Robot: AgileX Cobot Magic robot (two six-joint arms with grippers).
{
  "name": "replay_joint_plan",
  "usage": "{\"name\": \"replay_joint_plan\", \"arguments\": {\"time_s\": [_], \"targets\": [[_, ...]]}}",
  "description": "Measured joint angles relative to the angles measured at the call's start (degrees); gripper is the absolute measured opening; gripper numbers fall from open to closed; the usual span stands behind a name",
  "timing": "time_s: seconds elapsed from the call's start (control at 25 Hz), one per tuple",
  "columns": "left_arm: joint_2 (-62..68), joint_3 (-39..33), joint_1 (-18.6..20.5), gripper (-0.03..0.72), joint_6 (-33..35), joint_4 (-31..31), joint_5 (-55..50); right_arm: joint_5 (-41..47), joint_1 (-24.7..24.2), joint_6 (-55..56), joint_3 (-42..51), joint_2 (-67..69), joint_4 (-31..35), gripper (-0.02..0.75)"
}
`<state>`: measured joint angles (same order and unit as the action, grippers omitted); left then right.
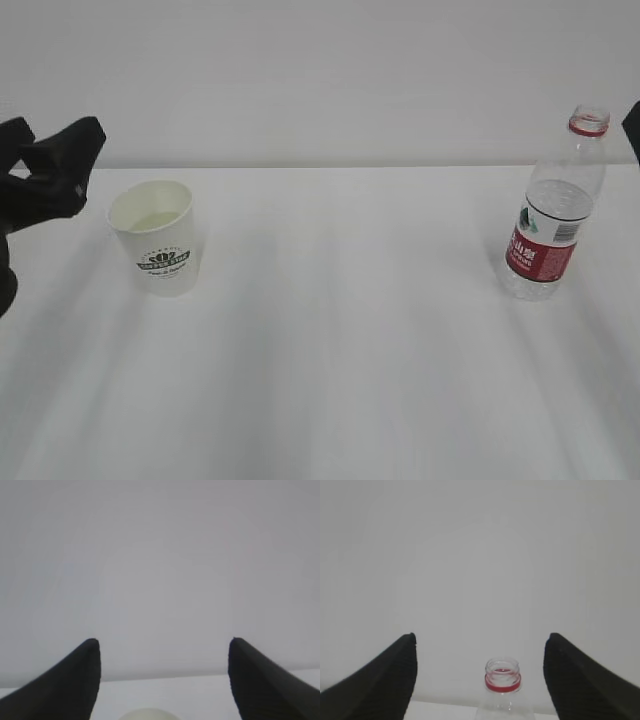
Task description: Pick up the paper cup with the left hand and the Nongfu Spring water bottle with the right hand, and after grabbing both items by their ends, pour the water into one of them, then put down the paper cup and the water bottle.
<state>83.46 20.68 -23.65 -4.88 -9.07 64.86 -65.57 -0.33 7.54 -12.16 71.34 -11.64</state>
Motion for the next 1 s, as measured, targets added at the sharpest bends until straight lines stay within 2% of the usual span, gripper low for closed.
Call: {"name": "replay_joint_plan", "arguments": {"time_s": [0.44, 0.64, 1.0], "targets": [[-7.1, 4.3, 0.0, 0.580, 0.0, 0.0, -10.5, 5.6, 0.0, 1.2, -2.7, -6.5, 2.1, 0.593], [-10.9, 4.6, 0.0, 0.579, 0.0, 0.0, -14.5, 12.7, 0.0, 1.4, -7.5, -10.7, 2.1, 0.593], [-18.8, 8.8, 0.0, 0.579, 0.0, 0.6, -28.0, 26.9, 0.0, 1.4, -13.6, -19.8, 2.1, 0.593]]}}
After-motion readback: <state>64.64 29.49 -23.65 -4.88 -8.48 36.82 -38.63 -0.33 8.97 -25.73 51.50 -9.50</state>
